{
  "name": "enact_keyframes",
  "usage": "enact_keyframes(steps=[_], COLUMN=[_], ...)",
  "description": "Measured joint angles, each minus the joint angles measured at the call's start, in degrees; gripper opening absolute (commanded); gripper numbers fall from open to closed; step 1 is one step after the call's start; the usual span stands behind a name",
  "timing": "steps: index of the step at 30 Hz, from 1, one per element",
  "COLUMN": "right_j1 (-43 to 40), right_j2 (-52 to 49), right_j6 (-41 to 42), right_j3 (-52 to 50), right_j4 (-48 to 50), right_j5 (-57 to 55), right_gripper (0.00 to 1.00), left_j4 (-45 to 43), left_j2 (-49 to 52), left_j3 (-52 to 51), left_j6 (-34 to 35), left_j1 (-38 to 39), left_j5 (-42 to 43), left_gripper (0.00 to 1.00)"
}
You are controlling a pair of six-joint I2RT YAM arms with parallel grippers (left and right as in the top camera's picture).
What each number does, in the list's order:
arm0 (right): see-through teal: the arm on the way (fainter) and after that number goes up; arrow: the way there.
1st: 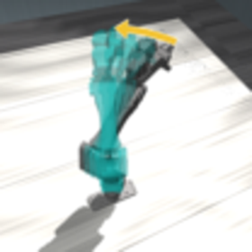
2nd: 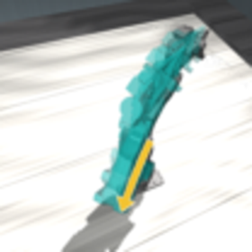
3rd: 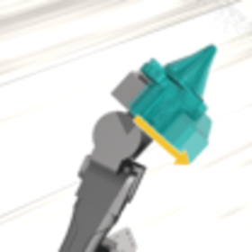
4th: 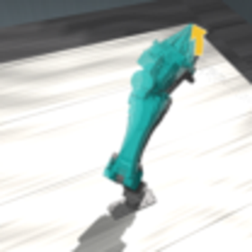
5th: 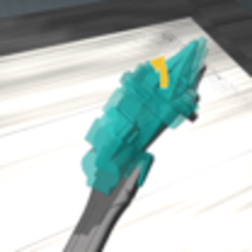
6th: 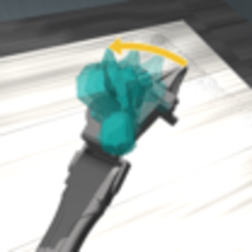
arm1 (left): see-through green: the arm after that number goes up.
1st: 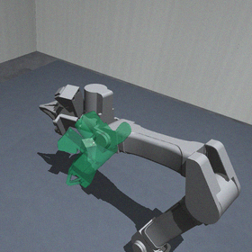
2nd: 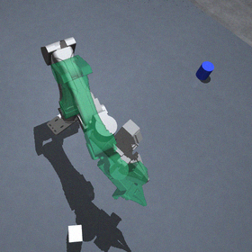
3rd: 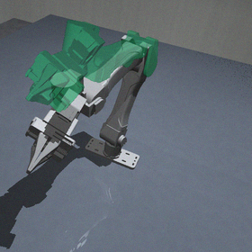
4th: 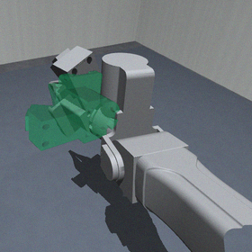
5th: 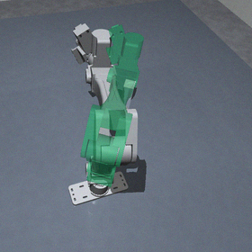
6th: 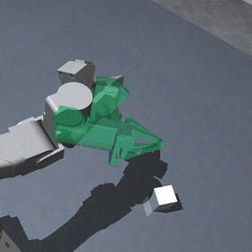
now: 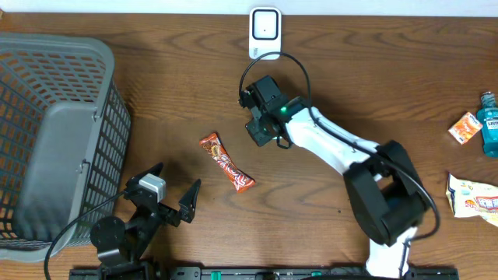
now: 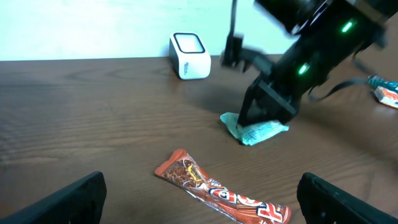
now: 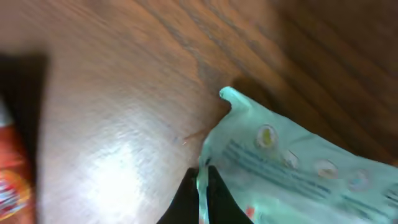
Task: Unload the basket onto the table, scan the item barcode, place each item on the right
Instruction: 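Lower the wipes pack with the right gripper toward the table centre, then release the wipes pack on the table and move the right gripper right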
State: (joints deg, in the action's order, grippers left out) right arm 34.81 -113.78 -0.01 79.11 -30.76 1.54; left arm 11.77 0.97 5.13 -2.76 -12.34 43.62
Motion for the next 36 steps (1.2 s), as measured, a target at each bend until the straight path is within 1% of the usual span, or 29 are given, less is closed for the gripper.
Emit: enact_keyframes(steps=[4,6,10,14,15,22,26,27,29,30,31,32,34,35,36], right_j1=[0.0,0.0,0.0,-0.1,-0.1,0.0,-0.1,-0.1,-0.1,-0.1,-0.1,-0.1,-0.1,-0.1,-0.1], right_j2=[4.8,5.7,3.1,-4.0,-4.5,-4.5,-2.2,-1.1,2.0,3.6,5.5,7.1,9.2,9.5,9.3], right_j6=[0.0,0.0,0.0,0.4,0.7,2.7,3.0,3.1,3.6,3.5,3.7,3.6,3.5,3.5,3.7], right_j3=[0.0,0.0,0.0,-0.1,0.3,1.2,0.3,-0.2,-0.7,-0.7,-0.7,-0.7,-0.4,-0.3,-0.2], right_j4=[-0.1,0.2,0.8,0.8,0.5,-1.6,-4.5,-4.7,-4.1,-3.4,-2.1,-0.7,2.2,3.4,4.5], right_j5=[-1.2,-2.8,-5.2,-6.4,-6.7,-6.9,-6.3,-6.1,-5.9,-5.9,-5.8,-5.8,-5.7,-5.8,-5.8], right_gripper=[0.01,0.01,0.01,0.01,0.01,0.01,0.01,0.05,0.40,0.48,0.50,0.50,0.21,0.03,0.01], left_j4=[0.0,0.0,0.0,0.0,0.0,0.0,0.0,0.0,0.0,0.0,0.0,0.0,0.0,0.0,0.0], left_j2=[0.0,0.0,0.0,0.0,0.0,0.0,0.0,0.0,0.0,0.0,0.0,0.0,0.0,0.0,0.0], left_j3=[0.0,0.0,0.0,0.0,0.0,0.0,0.0,0.0,0.0,0.0,0.0,0.0,0.0,0.0,0.0], left_j6=[0.0,0.0,0.0,0.0,0.0,0.0,0.0,0.0,0.0,0.0,0.0,0.0,0.0,0.0,0.0], left_j1=[0.0,0.0,0.0,0.0,0.0,0.0,0.0,0.0,0.0,0.0,0.0,0.0,0.0,0.0,0.0], left_j5=[0.0,0.0,0.0,0.0,0.0,0.0,0.0,0.0,0.0,0.0,0.0,0.0,0.0,0.0,0.0], left_gripper=[0.98,0.98,0.98,0.98,0.98,0.98,0.98,0.98,0.98,0.98,0.98,0.98,0.98,0.98,0.98])
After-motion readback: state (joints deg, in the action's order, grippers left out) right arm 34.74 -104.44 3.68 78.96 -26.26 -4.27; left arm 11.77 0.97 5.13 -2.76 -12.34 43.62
